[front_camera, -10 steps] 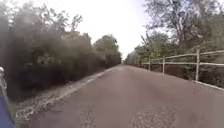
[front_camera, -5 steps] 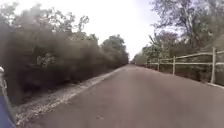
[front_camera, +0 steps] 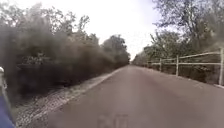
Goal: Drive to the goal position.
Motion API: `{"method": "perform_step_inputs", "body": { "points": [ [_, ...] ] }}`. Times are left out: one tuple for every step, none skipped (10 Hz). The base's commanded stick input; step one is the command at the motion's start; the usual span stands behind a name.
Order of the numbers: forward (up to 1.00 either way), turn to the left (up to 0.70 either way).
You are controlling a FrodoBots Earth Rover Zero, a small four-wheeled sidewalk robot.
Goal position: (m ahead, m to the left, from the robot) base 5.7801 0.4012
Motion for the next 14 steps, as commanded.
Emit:
{"method": "perform_step_inputs", "body": {
  "points": [
    [0.70,0.00],
    [0.70,0.00],
    [0.70,0.00],
    [0.70,0.00],
    [0.70,0.00],
    [0.70,0.00],
    [0.70,0.00],
    [0.70,0.00],
    [0.70,0.00],
    [0.70,0.00],
    [0.70,0.00],
    [0.70,0.00],
    [0.70,-0.02],
    [0.70,-0.12]
  ]
}}
